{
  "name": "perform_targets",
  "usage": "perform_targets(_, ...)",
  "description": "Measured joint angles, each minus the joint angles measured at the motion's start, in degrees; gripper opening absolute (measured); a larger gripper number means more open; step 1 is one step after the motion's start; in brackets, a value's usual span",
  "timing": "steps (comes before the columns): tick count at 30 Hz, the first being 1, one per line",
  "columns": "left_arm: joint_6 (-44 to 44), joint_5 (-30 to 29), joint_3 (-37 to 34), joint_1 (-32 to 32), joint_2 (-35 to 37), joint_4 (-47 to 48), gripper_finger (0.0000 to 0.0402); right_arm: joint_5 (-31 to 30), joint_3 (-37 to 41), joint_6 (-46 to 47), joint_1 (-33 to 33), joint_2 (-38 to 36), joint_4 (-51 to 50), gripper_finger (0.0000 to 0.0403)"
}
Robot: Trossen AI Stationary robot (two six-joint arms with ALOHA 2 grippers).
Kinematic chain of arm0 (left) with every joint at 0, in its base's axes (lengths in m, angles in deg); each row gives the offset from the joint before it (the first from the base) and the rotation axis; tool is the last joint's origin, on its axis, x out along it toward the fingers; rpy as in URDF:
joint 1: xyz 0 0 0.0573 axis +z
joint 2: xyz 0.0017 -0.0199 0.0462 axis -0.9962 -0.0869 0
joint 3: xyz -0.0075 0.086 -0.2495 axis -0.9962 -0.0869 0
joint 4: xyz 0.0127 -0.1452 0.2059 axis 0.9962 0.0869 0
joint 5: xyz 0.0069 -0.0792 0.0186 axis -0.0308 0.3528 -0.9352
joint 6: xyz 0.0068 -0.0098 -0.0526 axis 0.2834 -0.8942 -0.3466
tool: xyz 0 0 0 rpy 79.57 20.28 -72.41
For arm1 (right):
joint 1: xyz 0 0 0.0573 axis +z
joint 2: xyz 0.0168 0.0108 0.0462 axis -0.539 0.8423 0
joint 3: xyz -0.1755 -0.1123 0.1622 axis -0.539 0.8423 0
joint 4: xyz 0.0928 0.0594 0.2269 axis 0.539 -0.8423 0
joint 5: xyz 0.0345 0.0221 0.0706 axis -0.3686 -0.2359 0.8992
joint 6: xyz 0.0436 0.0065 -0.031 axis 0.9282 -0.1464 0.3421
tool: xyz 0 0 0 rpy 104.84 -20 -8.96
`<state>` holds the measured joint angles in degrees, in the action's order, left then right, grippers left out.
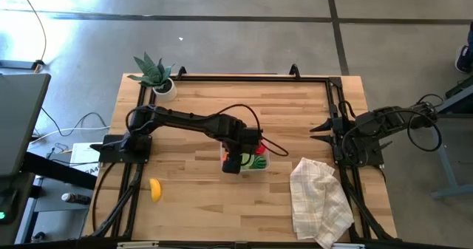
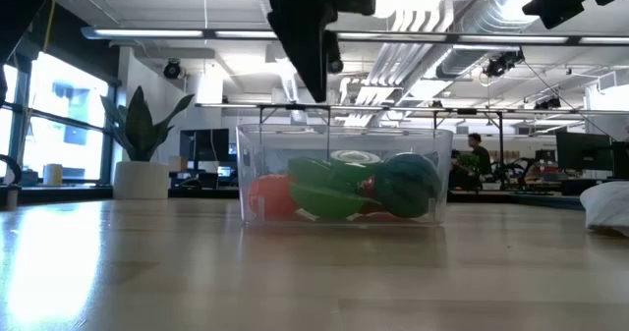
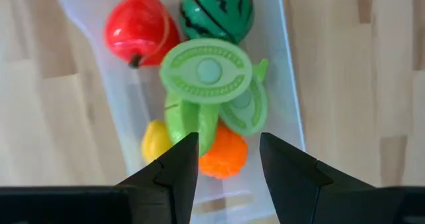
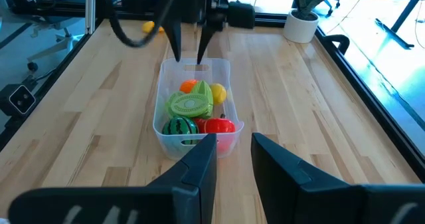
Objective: Pick and placing Produce into tupperware
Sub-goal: Put the yellow banana into the transparent bin
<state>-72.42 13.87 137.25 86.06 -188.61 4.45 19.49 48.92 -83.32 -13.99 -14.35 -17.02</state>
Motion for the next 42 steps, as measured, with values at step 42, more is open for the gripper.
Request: perform_targets(42,-39.26,-13.72,13.95,-17.82,5.24,23.89,0.0150,0.00,0.00,0.01,0.00,0.00,-0.01,0.0084)
